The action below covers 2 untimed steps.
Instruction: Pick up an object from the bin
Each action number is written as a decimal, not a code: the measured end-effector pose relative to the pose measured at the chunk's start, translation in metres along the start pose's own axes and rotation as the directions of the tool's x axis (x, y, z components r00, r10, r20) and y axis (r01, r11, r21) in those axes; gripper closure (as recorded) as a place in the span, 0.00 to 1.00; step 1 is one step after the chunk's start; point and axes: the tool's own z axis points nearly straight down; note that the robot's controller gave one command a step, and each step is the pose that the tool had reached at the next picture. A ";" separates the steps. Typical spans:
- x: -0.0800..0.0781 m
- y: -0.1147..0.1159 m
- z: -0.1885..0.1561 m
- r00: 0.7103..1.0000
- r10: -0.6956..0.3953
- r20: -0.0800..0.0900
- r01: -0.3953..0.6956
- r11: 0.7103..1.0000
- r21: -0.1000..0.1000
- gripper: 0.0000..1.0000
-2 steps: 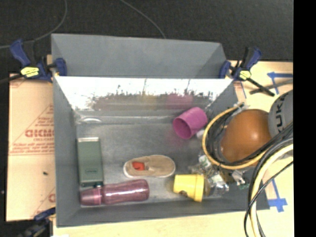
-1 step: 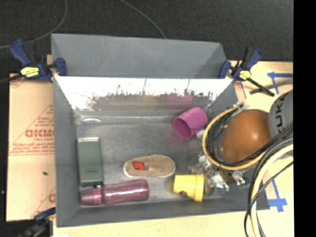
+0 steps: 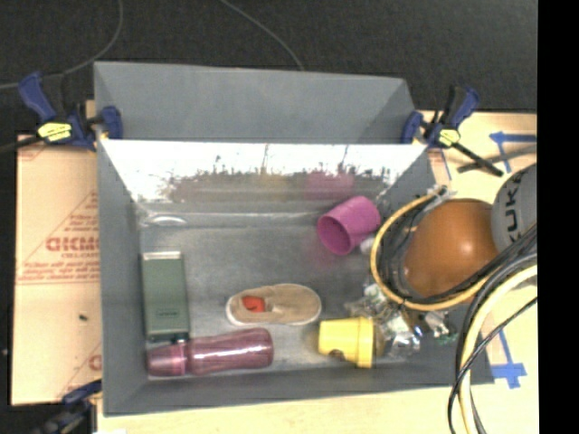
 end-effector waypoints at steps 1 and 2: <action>-0.002 -0.002 0.002 0.999 -0.049 0.005 0.049 0.999 0.003 1.00; -0.001 0.002 0.002 1.000 0.017 -0.001 -0.017 1.000 0.001 1.00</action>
Offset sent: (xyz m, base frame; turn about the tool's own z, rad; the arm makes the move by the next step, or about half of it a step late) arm -0.0015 0.0035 -0.0050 0.0161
